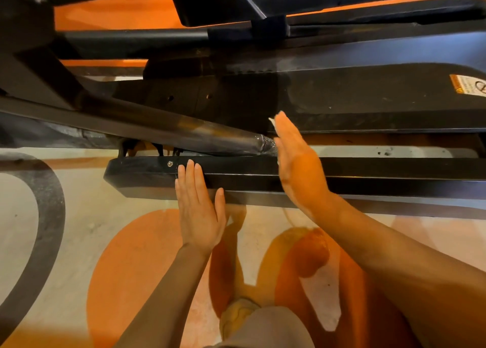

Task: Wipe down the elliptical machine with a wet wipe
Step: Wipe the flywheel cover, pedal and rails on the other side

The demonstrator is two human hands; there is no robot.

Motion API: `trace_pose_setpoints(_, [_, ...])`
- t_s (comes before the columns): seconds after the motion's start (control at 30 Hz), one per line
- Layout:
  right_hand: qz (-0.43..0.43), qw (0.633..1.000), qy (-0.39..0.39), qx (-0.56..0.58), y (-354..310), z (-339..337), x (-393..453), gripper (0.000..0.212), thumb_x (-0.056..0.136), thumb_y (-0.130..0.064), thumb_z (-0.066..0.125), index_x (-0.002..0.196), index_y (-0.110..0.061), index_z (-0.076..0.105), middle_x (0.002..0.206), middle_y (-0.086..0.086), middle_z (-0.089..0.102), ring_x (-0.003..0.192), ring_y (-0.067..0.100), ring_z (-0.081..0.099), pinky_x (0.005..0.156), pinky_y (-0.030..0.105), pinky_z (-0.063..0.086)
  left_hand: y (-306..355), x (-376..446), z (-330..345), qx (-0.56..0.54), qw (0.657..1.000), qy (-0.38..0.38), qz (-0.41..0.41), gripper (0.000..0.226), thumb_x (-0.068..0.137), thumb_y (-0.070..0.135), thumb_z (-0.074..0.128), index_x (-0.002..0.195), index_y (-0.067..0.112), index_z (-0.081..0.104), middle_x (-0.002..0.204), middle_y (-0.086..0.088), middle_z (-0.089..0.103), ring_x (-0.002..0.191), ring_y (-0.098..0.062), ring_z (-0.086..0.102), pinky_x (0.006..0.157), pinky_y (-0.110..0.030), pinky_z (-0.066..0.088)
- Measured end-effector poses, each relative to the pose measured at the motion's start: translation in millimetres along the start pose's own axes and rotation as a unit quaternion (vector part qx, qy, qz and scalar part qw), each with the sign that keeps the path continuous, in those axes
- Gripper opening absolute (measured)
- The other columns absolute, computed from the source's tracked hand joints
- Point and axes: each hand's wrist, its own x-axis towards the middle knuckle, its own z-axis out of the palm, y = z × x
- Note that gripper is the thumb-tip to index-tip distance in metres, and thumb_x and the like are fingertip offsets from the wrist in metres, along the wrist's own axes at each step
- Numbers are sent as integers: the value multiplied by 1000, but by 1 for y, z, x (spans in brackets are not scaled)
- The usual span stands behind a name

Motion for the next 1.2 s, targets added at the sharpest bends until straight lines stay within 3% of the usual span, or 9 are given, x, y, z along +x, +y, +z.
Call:
trace_pose_setpoints(0.07, [-4, 998, -58, -9, -13, 16, 10, 48, 105, -22, 31, 150, -11, 23, 159, 6, 21, 148, 16, 16, 120, 22, 11, 1, 0, 0, -1, 1000, 0, 1, 63, 104, 33, 37, 155, 2, 18, 164, -13, 13, 153, -24, 1, 124, -36, -1])
trace_pose_setpoints(0.2, [98, 946, -204, -230, -30, 27, 11, 76, 100, -56, 17, 154, -11, -12, 162, 8, -15, 150, 23, -10, 121, 35, -1, -1, 1, 2, 4, 1000, 5, 8, 63, 103, 31, 40, 154, 1, 19, 163, -15, 15, 153, -27, 4, 125, -38, 0])
trace_pose_setpoints(0.37, [109, 889, -239, -375, -18, 8, -2, 78, 98, -60, 6, 154, -7, -9, 163, 14, -8, 150, 30, -6, 118, 42, -10, 1, 0, 4, 9, 1000, 8, -4, 62, 104, 34, 36, 155, 3, 18, 163, -15, 15, 153, -26, 3, 125, -38, 1])
trace_pose_setpoints(0.5, [164, 902, -257, -305, -40, 21, 7, 68, 103, -47, 6, 153, -3, -8, 162, 18, -5, 150, 32, -4, 120, 42, -2, 3, 0, 6, -9, 1000, 19, -4, 61, 104, 34, 34, 154, 3, 16, 163, -15, 15, 153, -26, 1, 125, -39, 2])
trace_pose_setpoints(0.67, [120, 957, -149, -218, -47, 37, -7, 60, 106, -35, 15, 153, -1, -1, 162, 20, 2, 150, 31, 3, 123, 41, 7, 4, 0, 7, -22, 1000, 21, -11, 61, 104, 32, 35, 155, 4, 15, 164, -15, 14, 153, -26, 1, 125, -44, 5])
trace_pose_setpoints(0.77, [114, 933, -205, -272, -37, 27, -9, 64, 105, -40, 13, 152, 0, -8, 161, 20, -3, 150, 33, -2, 121, 42, -2, 3, 0, 6, -21, 1000, 13, -3, 62, 104, 31, 36, 155, 3, 16, 164, -15, 14, 153, -26, 1, 125, -43, 4])
trace_pose_setpoints(0.93, [200, 880, -315, -294, -31, 10, 24, 69, 103, -45, 3, 153, 2, 4, 160, 23, 8, 149, 37, 5, 119, 51, -6, 5, -1, 5, -18, 1000, 11, -14, 62, 104, 32, 35, 155, 3, 15, 164, -14, 13, 153, -24, 0, 125, -42, 4])
trace_pose_setpoints(1.1, [200, 932, -211, -215, -48, 24, 12, 67, 105, -44, 11, 152, 3, 0, 160, 24, 8, 149, 37, 7, 120, 45, 2, 6, 1, 5, -27, 999, 16, -5, 62, 104, 31, 35, 154, 2, 15, 164, -14, 11, 153, -25, -1, 125, -43, 5])
trace_pose_setpoints(1.2, [158, 953, -163, -200, -56, 34, -4, 66, 106, -42, 13, 152, -1, -8, 161, 21, -7, 149, 35, -5, 118, 41, -6, 4, 0, 7, -28, 999, 22, -5, 61, 104, 30, 36, 154, 3, 15, 164, -11, 9, 153, -25, 0, 125, -42, 4])
